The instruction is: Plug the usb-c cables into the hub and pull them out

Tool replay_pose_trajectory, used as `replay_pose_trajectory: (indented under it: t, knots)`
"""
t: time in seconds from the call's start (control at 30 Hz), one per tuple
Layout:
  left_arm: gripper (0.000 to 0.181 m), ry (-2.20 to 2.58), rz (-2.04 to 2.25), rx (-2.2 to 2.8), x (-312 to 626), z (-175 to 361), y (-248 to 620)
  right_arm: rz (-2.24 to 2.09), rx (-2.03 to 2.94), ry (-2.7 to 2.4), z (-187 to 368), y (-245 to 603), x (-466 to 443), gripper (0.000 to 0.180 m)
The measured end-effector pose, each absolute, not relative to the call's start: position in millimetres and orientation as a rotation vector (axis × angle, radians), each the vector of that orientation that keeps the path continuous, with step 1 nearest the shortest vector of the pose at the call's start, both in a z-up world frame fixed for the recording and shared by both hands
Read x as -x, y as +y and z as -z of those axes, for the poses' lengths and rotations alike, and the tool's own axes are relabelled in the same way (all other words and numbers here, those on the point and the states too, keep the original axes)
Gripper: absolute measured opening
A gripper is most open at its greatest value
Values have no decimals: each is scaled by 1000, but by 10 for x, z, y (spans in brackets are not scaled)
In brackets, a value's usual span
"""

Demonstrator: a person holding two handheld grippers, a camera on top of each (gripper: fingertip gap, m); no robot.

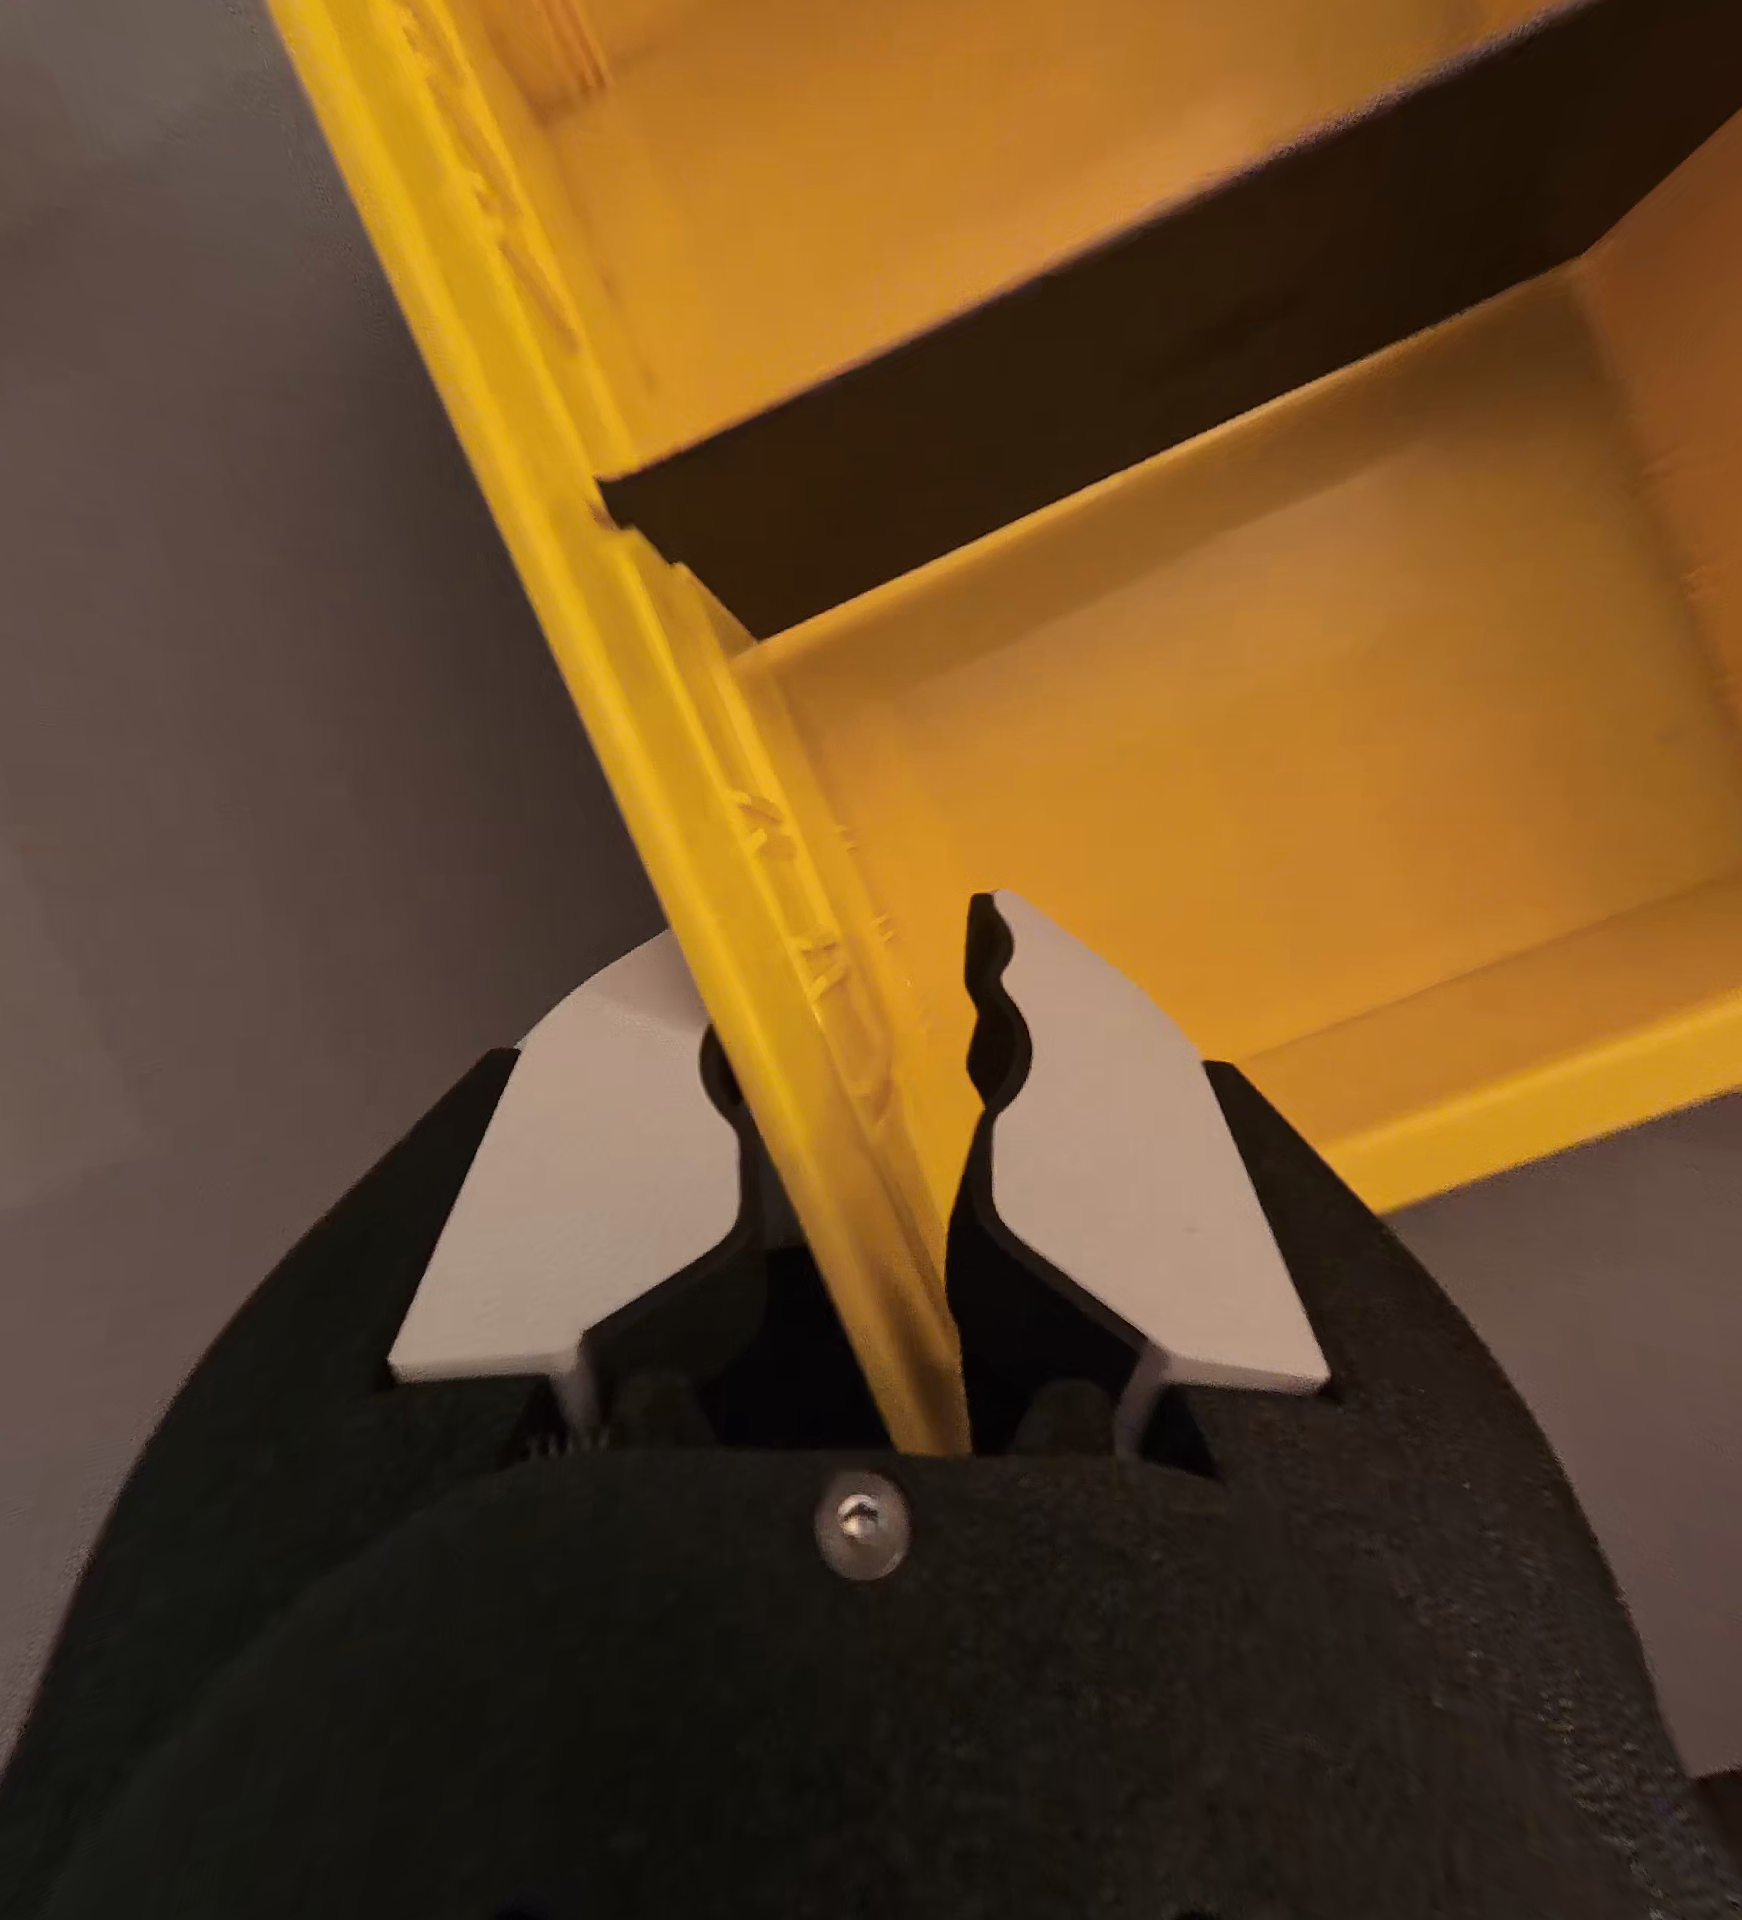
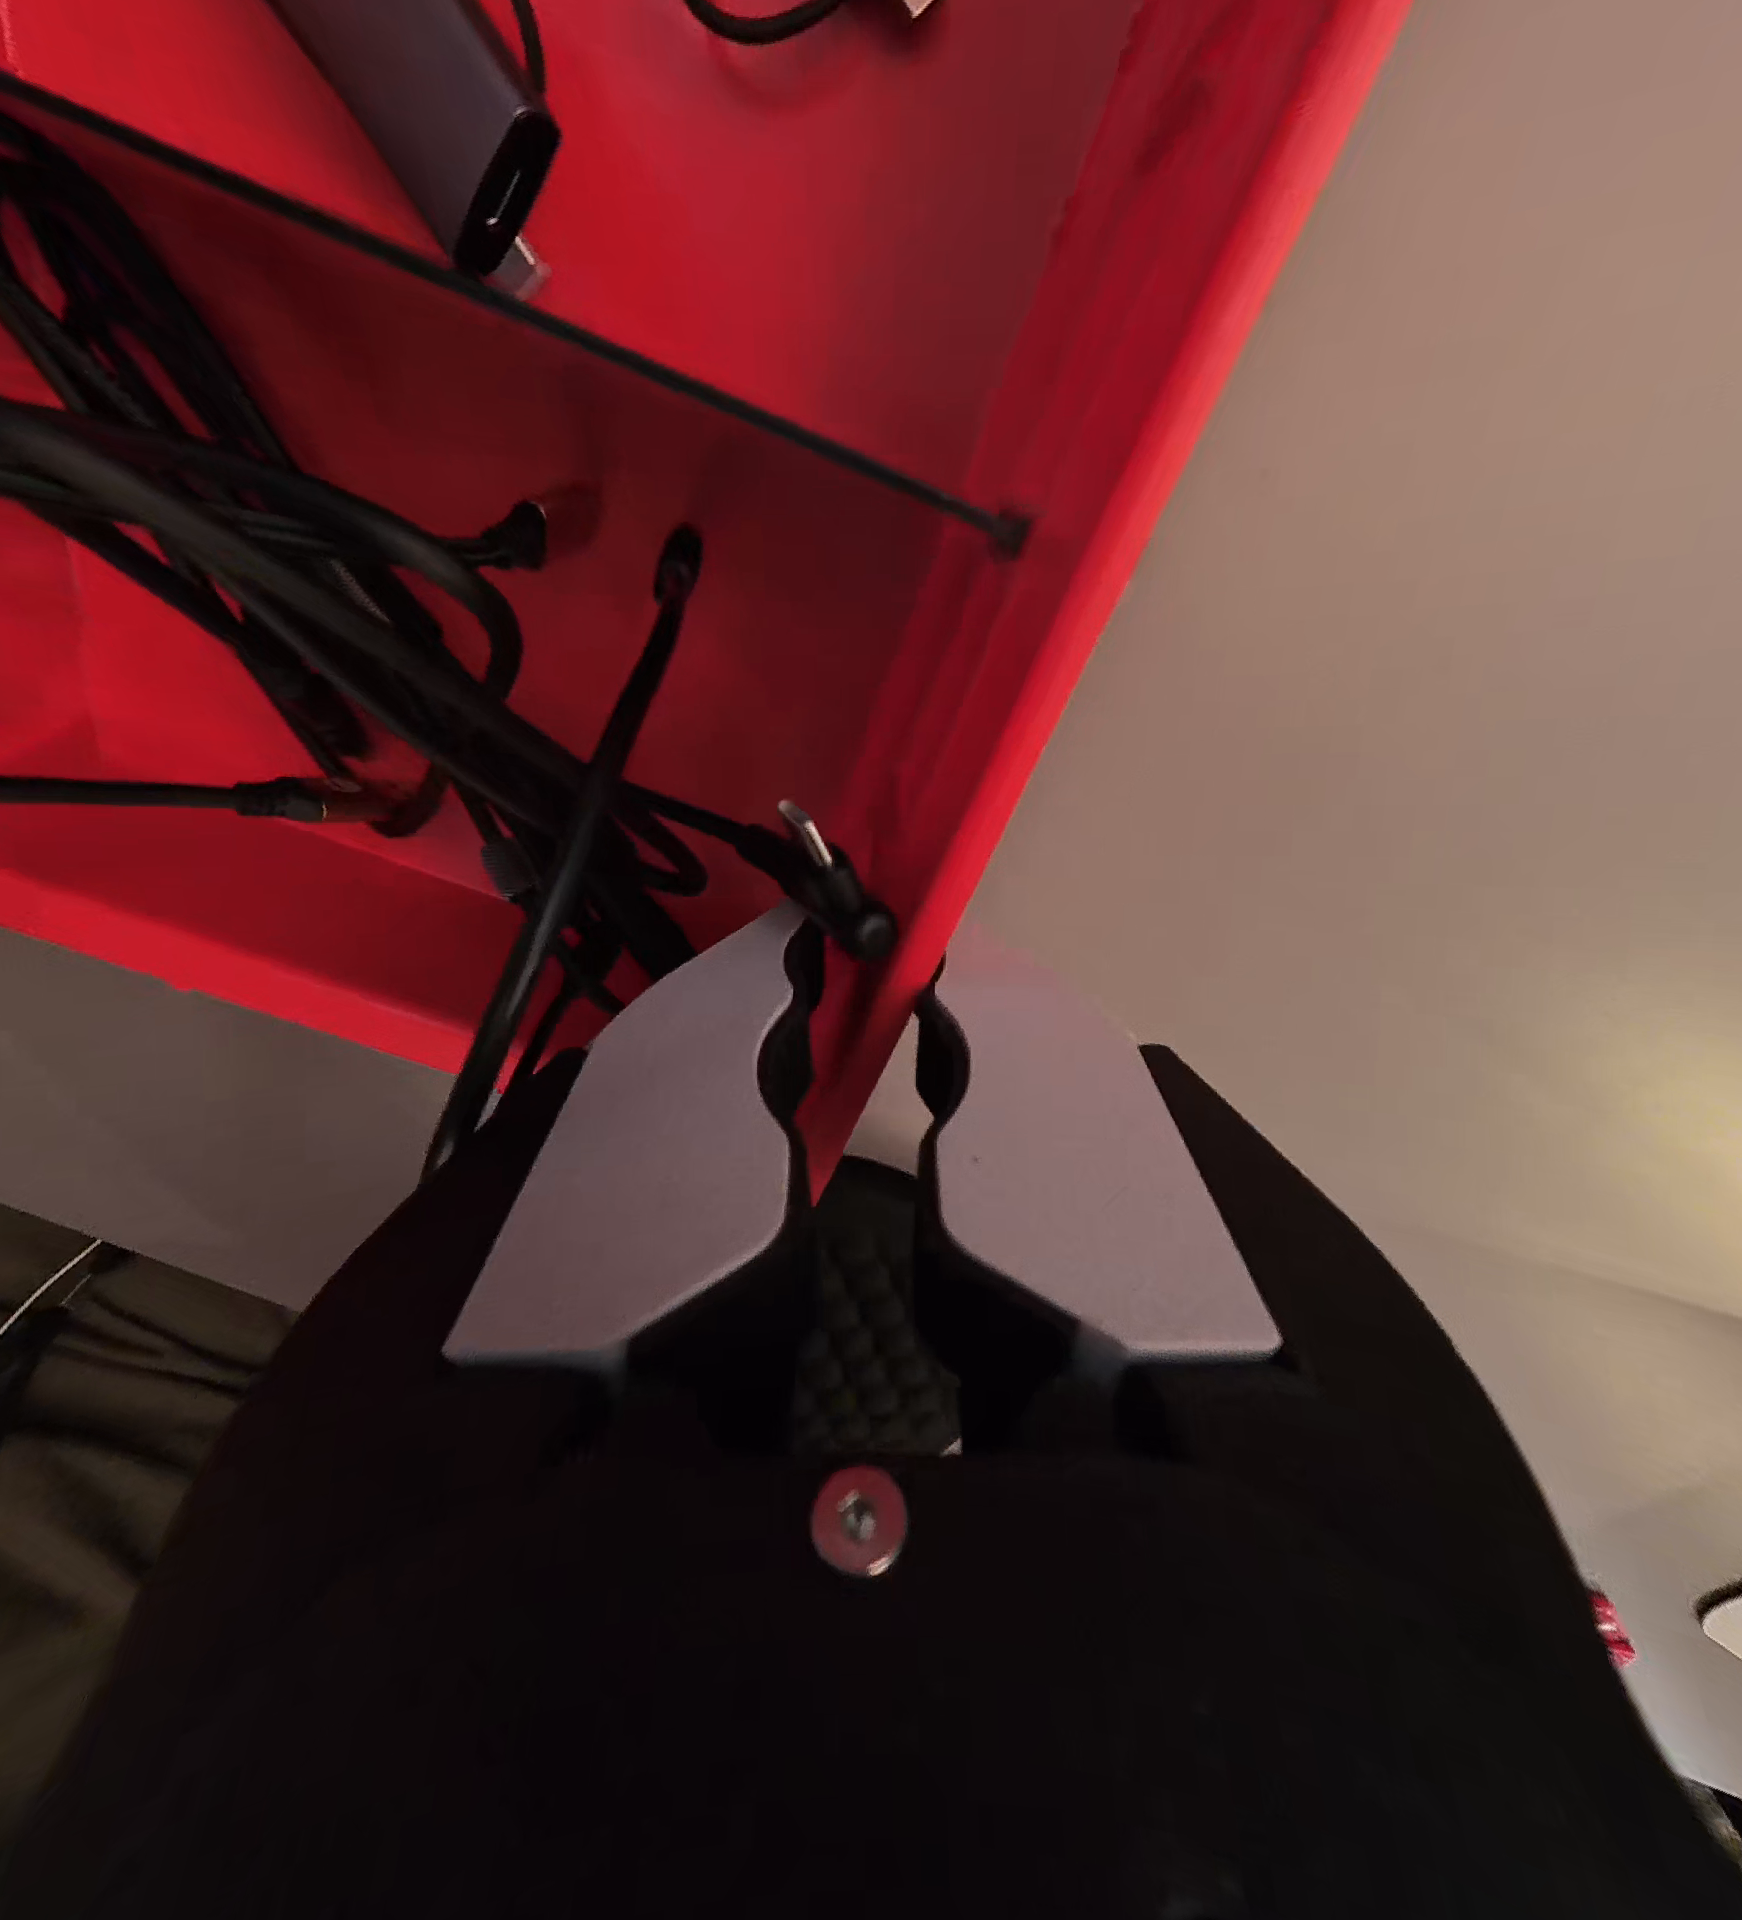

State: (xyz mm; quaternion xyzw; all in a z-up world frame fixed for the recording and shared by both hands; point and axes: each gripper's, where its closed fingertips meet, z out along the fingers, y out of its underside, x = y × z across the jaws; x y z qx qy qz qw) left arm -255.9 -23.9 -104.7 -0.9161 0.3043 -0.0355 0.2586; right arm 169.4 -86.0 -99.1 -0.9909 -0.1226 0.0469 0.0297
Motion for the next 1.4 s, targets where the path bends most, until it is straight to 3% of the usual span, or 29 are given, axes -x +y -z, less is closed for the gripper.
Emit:
replay_pose_trajectory:
  t: [0.2,0.4,0.5,0.57,0.63,0.7,0.77,0.9,1.1,1.4]
  knots:
    - [52,838,184,2263,2555,176,-165,-126,2888,-249,554,-866,-1863,26]
    - [52,797,256,1903,2502,-1060,0,68,2482,-47,-397,-1038,-1995,27]
    - [55,795,360,1822,2442,-1347,-12,27,2147,-258,-1007,-938,-1459,29]
    - [57,811,393,1768,2443,-1415,-25,-304,1859,-482,-1283,-933,-617,41]
    - [54,816,401,1726,2496,-1420,-19,-611,1954,-589,-1037,-1008,65,38]
    - [51,801,420,1706,2553,-1445,15,-867,2184,-599,-621,-1064,586,17]
    - [50,781,464,1690,2580,-1451,28,-1025,2338,-489,-299,-1029,928,11]
    - [50,825,503,1694,2602,-1389,-33,-574,2647,-427,361,-797,835,25]
    - [49,803,545,1623,2639,-1531,-73,-226,2785,-366,596,-683,680,26]
    - [48,855,603,1589,2532,-1550,-172,-340,2870,29,921,-482,809,19]
